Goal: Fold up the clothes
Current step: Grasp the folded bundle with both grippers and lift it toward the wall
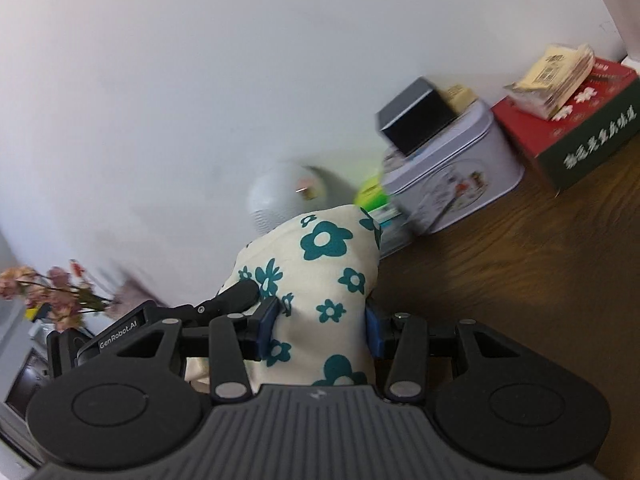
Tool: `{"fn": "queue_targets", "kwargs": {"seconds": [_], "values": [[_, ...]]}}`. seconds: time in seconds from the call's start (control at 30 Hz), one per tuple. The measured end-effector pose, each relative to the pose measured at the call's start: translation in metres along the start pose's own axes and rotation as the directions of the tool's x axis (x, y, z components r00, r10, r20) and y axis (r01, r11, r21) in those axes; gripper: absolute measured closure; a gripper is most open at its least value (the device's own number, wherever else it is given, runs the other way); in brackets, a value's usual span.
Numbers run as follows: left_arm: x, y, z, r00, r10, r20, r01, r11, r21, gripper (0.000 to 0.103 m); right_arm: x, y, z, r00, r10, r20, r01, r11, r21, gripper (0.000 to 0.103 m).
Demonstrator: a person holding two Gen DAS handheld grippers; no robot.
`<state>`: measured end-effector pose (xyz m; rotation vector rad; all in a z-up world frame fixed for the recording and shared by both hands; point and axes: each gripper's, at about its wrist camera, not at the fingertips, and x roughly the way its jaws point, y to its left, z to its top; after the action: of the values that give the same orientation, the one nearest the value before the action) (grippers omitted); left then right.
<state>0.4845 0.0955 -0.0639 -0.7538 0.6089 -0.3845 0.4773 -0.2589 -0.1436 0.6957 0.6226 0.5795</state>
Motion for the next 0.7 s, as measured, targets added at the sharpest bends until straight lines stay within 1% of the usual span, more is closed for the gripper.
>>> {"fn": "queue_targets", "kwargs": {"seconds": [0.1, 0.2, 0.3, 0.33, 0.43, 0.47, 0.53, 0.57, 0.6, 0.67, 0.7], "values": [[0.014, 0.010, -0.007, 1.000, 0.002, -0.007, -0.002, 0.999, -0.037, 0.059, 0.008, -0.008, 0.007, 0.999, -0.041, -0.021, 0.041, 0.999, -0.013, 0.059], [0.018, 0.019, -0.014, 1.000, 0.000, -0.008, -0.001, 0.996, -0.086, 0.059, 0.011, -0.010, 0.007, 0.997, -0.067, -0.042, 0.065, 0.997, -0.035, 0.059], [0.021, 0.019, -0.016, 1.000, 0.026, -0.008, -0.026, 0.996, -0.086, 0.055, 0.015, -0.007, 0.004, 0.995, -0.093, -0.046, 0.090, 0.994, -0.066, 0.056], [0.021, 0.018, -0.017, 0.999, 0.036, -0.008, -0.036, 0.996, -0.082, 0.052, 0.016, -0.006, 0.003, 0.994, -0.097, -0.047, 0.093, 0.993, -0.074, 0.054], [0.017, 0.011, -0.017, 0.999, 0.053, 0.004, -0.053, 0.998, -0.043, 0.033, 0.010, -0.004, 0.004, 0.995, -0.092, -0.036, 0.089, 0.993, -0.076, 0.049], [0.011, 0.006, -0.016, 0.998, 0.052, 0.019, -0.052, 0.998, -0.029, 0.029, 0.005, -0.002, 0.006, 0.995, -0.094, -0.023, 0.092, 0.992, -0.086, 0.049], [-0.004, -0.003, -0.015, 0.996, 0.054, 0.069, -0.055, 0.998, 0.013, 0.024, -0.007, 0.006, 0.008, 0.993, -0.112, 0.021, 0.114, 0.985, -0.129, 0.048], [-0.013, -0.010, -0.016, 0.991, 0.076, 0.111, -0.082, 0.996, 0.042, 0.022, -0.016, 0.012, 0.009, 0.992, -0.117, 0.056, 0.125, 0.978, -0.166, 0.047], [-0.021, -0.017, -0.017, 0.983, 0.100, 0.155, -0.112, 0.991, 0.071, 0.022, -0.023, 0.019, 0.010, 0.989, -0.117, 0.091, 0.133, 0.970, -0.201, 0.046], [-0.037, -0.032, -0.020, 0.960, 0.137, 0.245, -0.173, 0.976, 0.135, 0.023, -0.035, 0.034, 0.011, 0.982, -0.106, 0.157, 0.146, 0.951, -0.271, 0.046], [-0.042, -0.041, -0.023, 0.954, 0.127, 0.272, -0.183, 0.964, 0.192, 0.024, -0.037, 0.040, 0.011, 0.979, -0.093, 0.181, 0.146, 0.941, -0.305, 0.047]]}}
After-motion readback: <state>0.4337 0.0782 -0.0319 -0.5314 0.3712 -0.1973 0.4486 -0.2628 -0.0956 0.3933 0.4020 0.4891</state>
